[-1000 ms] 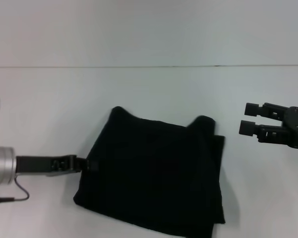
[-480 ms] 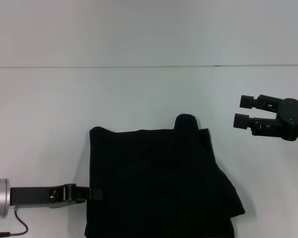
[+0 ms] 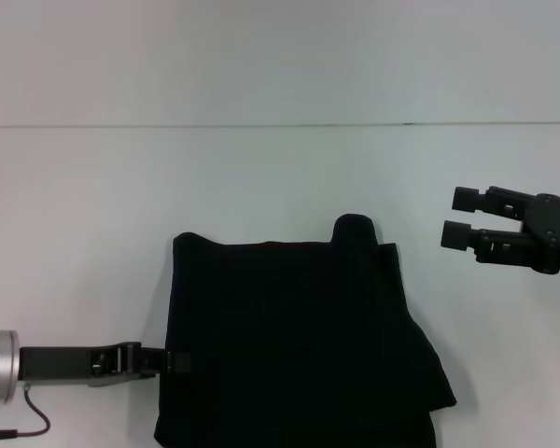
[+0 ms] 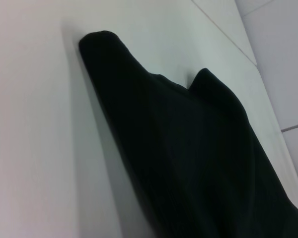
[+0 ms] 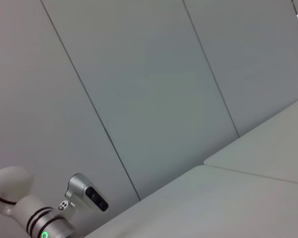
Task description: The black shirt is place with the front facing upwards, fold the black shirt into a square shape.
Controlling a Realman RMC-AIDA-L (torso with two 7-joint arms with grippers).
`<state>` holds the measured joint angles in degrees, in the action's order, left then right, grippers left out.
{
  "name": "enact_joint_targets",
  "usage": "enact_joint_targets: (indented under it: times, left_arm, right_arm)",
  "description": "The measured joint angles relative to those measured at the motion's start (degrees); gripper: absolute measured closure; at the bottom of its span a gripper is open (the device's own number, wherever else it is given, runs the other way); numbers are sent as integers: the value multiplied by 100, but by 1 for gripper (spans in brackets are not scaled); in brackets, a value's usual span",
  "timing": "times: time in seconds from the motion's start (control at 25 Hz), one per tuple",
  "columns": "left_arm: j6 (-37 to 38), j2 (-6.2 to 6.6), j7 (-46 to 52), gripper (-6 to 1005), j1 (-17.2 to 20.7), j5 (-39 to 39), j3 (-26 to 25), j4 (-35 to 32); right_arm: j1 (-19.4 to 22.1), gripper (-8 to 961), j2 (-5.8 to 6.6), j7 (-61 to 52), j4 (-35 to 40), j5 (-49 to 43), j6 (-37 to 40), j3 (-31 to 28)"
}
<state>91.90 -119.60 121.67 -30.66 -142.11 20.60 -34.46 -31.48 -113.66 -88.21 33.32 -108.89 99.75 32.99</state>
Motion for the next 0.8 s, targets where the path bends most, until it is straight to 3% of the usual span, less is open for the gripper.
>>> enact_joint_targets:
  times: [0.28, 0.56, 0.6, 0.64, 0.76, 0.8]
  left_arm:
    - [116, 14, 35, 726, 59, 113, -107, -501]
    - [102, -2, -753, 412, 109, 570, -250, -722]
    - [144, -8, -1162, 371, 125, 811, -255, -694]
    - [445, -20, -2424, 329, 168, 1350, -266, -505]
    - [1014, -19, -4201, 227, 198, 1632, -366, -199]
    - [1042, -18, -4322, 208, 199, 1633, -388, -186]
  right_arm:
    - [75, 16, -77, 78, -4, 16, 26, -37]
    - [121, 15, -201, 287, -61, 168, 37, -44]
    - [120, 15, -212, 352, -98, 200, 57, -43]
    - [107, 15, -217, 416, -150, 215, 98, -43]
    - [90, 15, -223, 493, -209, 224, 265, -48]
    - [97, 15, -222, 494, -199, 225, 331, -49]
